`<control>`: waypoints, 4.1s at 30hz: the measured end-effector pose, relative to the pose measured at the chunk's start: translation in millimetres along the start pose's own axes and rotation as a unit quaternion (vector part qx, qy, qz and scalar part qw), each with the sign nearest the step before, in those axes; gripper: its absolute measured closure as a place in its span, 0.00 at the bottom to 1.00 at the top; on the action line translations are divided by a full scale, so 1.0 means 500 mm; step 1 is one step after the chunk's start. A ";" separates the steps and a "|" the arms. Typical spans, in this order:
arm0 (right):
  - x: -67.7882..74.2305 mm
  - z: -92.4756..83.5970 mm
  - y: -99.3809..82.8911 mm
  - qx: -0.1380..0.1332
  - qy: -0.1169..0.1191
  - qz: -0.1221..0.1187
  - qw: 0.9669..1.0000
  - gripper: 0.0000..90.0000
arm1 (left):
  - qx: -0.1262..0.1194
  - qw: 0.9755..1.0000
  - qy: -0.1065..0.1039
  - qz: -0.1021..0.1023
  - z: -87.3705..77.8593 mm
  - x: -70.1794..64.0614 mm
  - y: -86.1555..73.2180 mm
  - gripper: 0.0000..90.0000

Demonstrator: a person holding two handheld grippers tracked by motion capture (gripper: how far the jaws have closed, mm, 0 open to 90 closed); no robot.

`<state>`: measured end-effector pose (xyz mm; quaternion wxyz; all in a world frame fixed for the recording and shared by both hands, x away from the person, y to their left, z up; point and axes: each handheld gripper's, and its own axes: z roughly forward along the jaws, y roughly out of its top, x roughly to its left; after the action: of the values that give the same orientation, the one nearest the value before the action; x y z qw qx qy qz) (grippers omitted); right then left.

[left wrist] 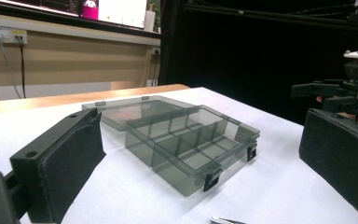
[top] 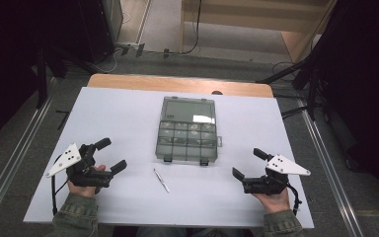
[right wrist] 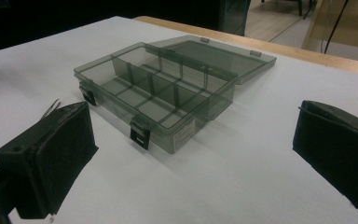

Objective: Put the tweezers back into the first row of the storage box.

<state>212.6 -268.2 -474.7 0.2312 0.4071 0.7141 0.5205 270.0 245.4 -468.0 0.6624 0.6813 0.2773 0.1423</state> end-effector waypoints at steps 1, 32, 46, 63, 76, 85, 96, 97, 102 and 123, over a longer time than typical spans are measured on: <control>-0.002 0.000 0.000 0.001 -0.002 0.002 1.000 0.00 | 0.000 1.000 0.000 0.000 0.000 0.000 0.000 0.00; -0.007 0.003 -0.005 0.005 -0.014 0.024 1.000 0.00 | 0.000 1.000 0.001 -0.001 0.000 0.001 0.000 0.00; 0.020 0.032 0.009 0.028 0.017 0.016 0.999 0.00 | 0.002 1.000 0.000 0.000 0.000 0.001 0.000 0.00; 0.051 0.067 0.031 0.072 0.039 -0.009 0.997 0.00 | -0.005 1.000 -0.003 -0.003 -0.003 0.001 0.002 0.00; 0.101 0.119 0.056 0.093 0.074 -0.027 0.993 0.00 | -0.008 1.000 -0.003 -0.008 -0.004 -0.001 0.003 0.00; 0.133 0.147 0.072 0.115 0.094 -0.043 0.988 0.00 | -0.009 1.000 -0.003 -0.008 -0.004 0.000 0.003 0.00; 0.178 0.191 0.073 0.144 0.127 -0.063 0.979 0.00 | -0.008 1.000 -0.004 -0.007 -0.003 0.000 0.003 0.00; 0.183 0.195 0.073 0.148 0.130 -0.067 0.978 0.00 | -0.007 1.000 -0.004 -0.007 -0.003 0.001 0.003 0.00; 0.200 0.210 0.072 0.159 0.139 -0.075 0.975 0.00 | -0.005 1.000 -0.006 -0.006 -0.002 0.000 0.002 0.00; 0.277 0.291 0.098 0.249 0.141 -0.126 0.950 0.00 | -0.013 1.000 -0.004 -0.010 -0.003 -0.002 0.003 0.00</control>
<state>261.3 -67.5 -467.2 0.0828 0.2814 0.8917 0.3447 268.6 246.2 -466.1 0.6737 0.6704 0.2795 0.1360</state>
